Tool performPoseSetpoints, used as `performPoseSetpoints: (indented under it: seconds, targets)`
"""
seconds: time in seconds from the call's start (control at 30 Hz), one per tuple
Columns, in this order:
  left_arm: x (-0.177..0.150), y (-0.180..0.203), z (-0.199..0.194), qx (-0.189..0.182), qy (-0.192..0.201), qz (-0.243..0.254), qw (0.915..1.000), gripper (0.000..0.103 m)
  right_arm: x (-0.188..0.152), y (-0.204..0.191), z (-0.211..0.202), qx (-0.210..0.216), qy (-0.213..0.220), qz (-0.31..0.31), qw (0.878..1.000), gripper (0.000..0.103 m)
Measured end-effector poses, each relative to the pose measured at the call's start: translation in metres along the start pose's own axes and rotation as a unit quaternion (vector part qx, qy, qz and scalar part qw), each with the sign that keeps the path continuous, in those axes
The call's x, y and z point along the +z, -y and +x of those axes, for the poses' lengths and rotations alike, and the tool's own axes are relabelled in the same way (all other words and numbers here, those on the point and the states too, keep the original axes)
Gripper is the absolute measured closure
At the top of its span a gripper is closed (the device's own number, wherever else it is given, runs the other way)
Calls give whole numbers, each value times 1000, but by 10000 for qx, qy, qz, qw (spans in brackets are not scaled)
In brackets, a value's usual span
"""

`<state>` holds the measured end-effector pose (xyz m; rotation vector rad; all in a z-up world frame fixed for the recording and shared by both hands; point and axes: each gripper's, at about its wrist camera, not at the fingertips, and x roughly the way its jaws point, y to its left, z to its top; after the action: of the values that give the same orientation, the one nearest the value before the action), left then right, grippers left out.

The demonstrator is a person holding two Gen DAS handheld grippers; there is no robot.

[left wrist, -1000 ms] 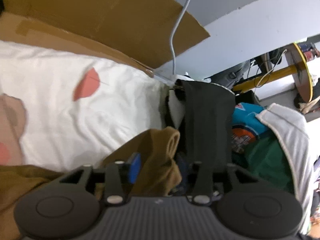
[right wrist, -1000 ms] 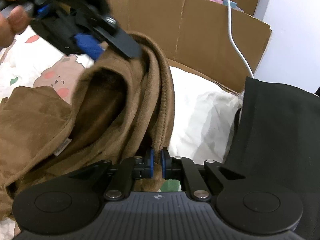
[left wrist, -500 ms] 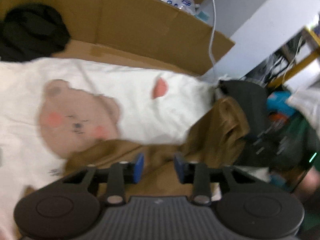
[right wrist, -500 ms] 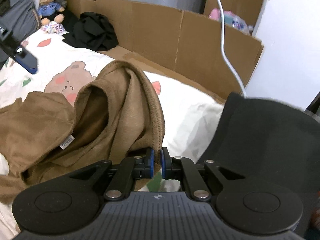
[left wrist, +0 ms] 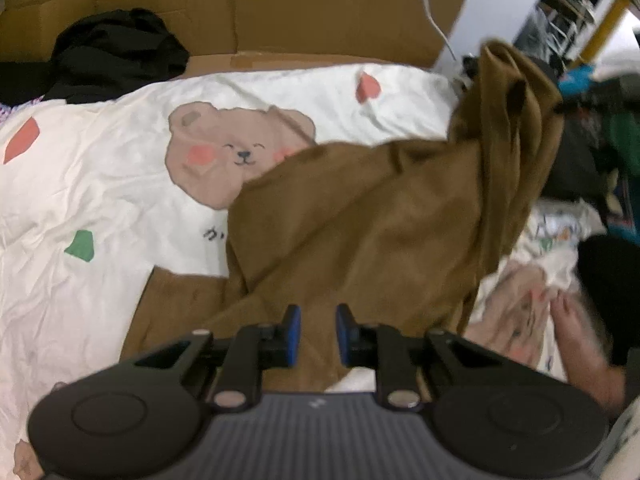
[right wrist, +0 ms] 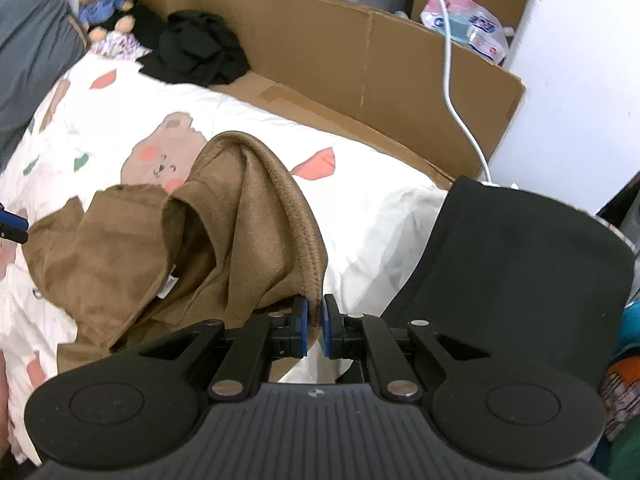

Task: Fold clothes
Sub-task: 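Close the left gripper on the brown shirt hem while the right gripper holds its edge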

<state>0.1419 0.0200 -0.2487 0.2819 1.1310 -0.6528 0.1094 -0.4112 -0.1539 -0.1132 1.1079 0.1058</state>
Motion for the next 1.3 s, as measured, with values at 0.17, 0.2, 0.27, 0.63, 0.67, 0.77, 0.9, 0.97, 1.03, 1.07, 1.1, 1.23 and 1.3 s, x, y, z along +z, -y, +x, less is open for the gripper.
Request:
performPoseSetpoints:
  seconds: [0.17, 0.2, 0.27, 0.63, 0.67, 0.77, 0.9, 0.97, 1.03, 1.07, 1.1, 1.23, 1.3]
  targets:
    - [-34, 24, 12, 448, 316, 736, 9958, 82, 13, -5, -10, 9, 161, -11, 9999, 96]
    - [-38, 28, 15, 476, 305, 854, 9947, 82, 13, -2, -11, 81, 309, 89, 9995, 96]
    - [-50, 42, 21, 592, 340, 1300, 9892, 82, 11, -3, -6, -27, 275, 68, 9996, 96]
    - [-63, 72, 45, 1146, 310, 2406, 9633, 67, -4, -25, 15, -227, -61, -465, 9986, 96]
    - [-65, 73, 46, 1152, 301, 2425, 9628, 67, -4, -26, 15, -219, -66, -490, 9985, 96]
    - [-72, 79, 55, 1238, 235, 2795, 9518, 65, -4, -28, 17, -164, -81, -534, 9984, 96]
    - [-82, 89, 65, 1496, 282, 3368, 9292, 61, -6, -28, 21, -148, -110, -582, 9981, 96]
    - [-84, 91, 67, 1568, 315, 3492, 9233, 60, -7, -27, 24, -150, -139, -610, 9979, 96]
    - [-86, 95, 72, 1747, 392, 3908, 9029, 60, -9, -26, 26, -157, -159, -615, 9979, 96]
    - [-88, 97, 75, 1761, 386, 4098, 8942, 60, -10, -26, 27, -155, -167, -613, 9979, 96]
    - [-89, 98, 78, 1772, 370, 4233, 8877, 60, -11, -25, 28, -146, -174, -608, 9979, 96]
    - [-95, 102, 87, 1691, 210, 4668, 8678, 59, -16, -21, 32, -109, -204, -556, 9982, 96]
    - [-97, 102, 93, 1654, 57, 4743, 8646, 56, -20, -17, 35, -107, -249, -543, 9982, 96]
